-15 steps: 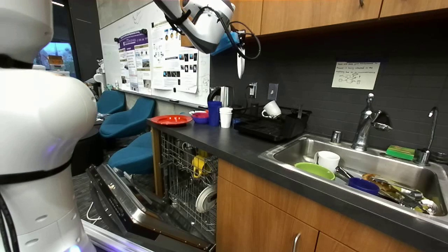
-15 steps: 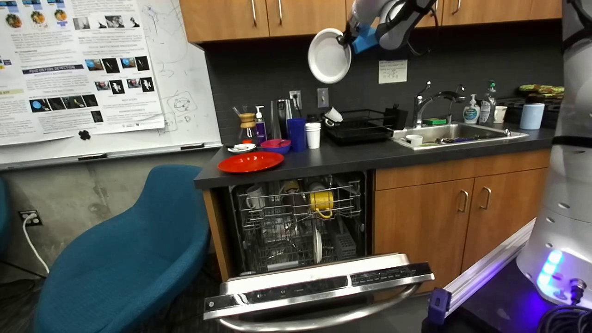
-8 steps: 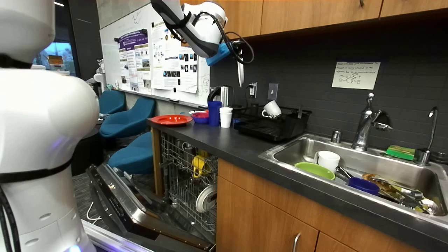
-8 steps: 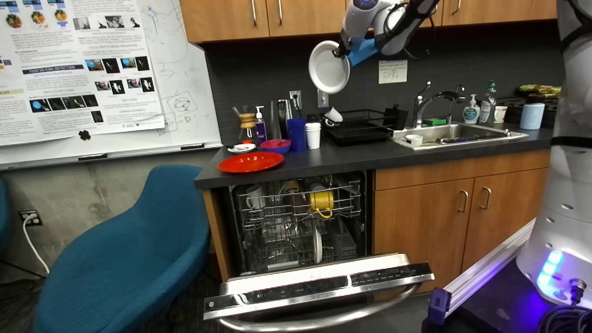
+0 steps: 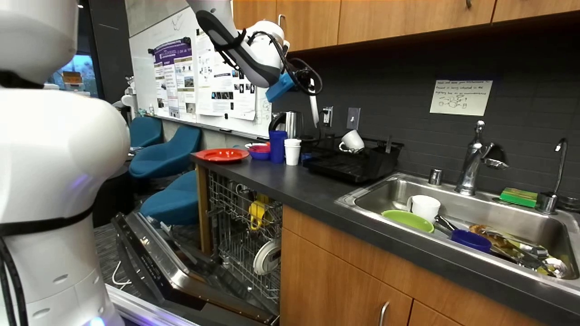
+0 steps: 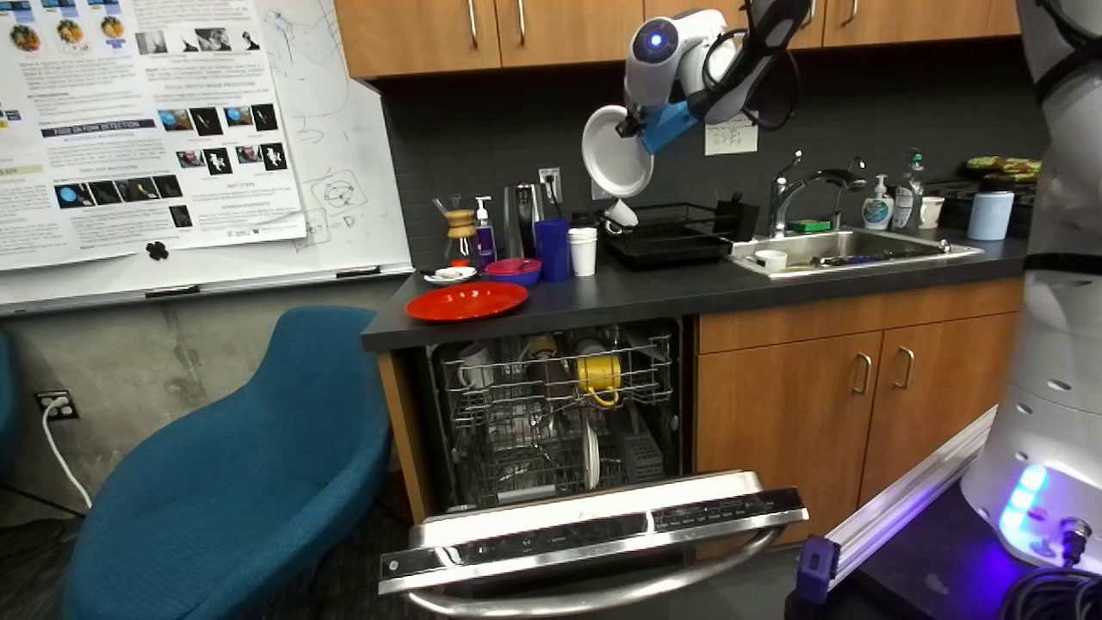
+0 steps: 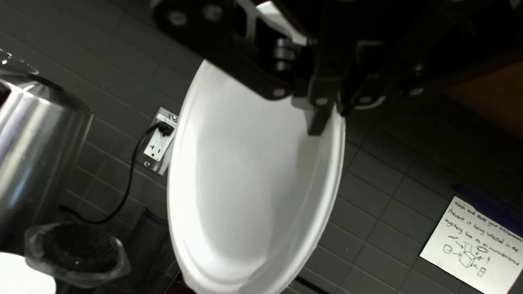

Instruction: Put the white plate on the dishrack.

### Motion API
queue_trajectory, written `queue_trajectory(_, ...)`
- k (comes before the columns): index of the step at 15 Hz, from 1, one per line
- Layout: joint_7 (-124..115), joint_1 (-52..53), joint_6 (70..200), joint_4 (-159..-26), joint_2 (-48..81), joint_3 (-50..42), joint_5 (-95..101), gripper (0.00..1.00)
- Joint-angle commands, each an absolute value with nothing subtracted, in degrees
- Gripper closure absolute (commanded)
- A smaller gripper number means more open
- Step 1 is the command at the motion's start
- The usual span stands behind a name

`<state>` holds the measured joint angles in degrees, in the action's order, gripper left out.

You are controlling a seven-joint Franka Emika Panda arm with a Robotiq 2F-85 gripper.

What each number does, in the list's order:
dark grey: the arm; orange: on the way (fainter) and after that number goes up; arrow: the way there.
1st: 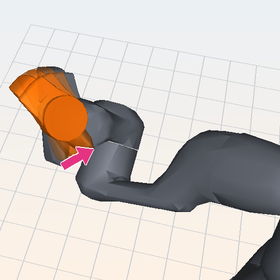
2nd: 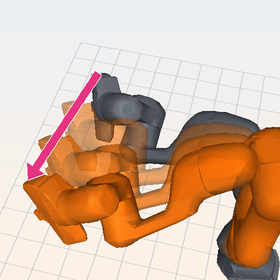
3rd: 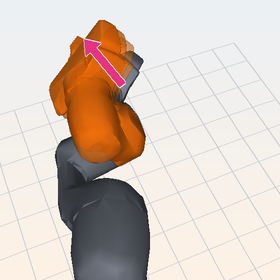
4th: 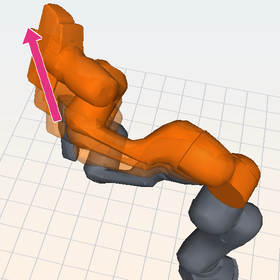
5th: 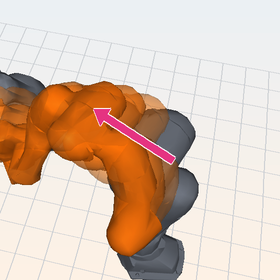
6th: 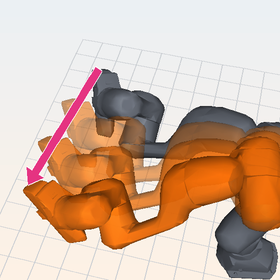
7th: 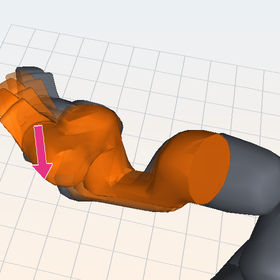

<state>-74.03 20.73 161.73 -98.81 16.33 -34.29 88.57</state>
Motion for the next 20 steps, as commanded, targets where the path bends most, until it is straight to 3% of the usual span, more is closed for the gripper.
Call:
queue_trajectory(1,-76.85,21.41,158.88,-98.66,17.57,-34.76,90.79,0.99)
queue_trajectory(10,-78.89,20.55,155.13,-97.69,20.41,-34.07,86.21,0.99)
queue_trajectory(20,-69.74,16.00,158.27,-96.51,22.00,-30.35,60.60,0.99)
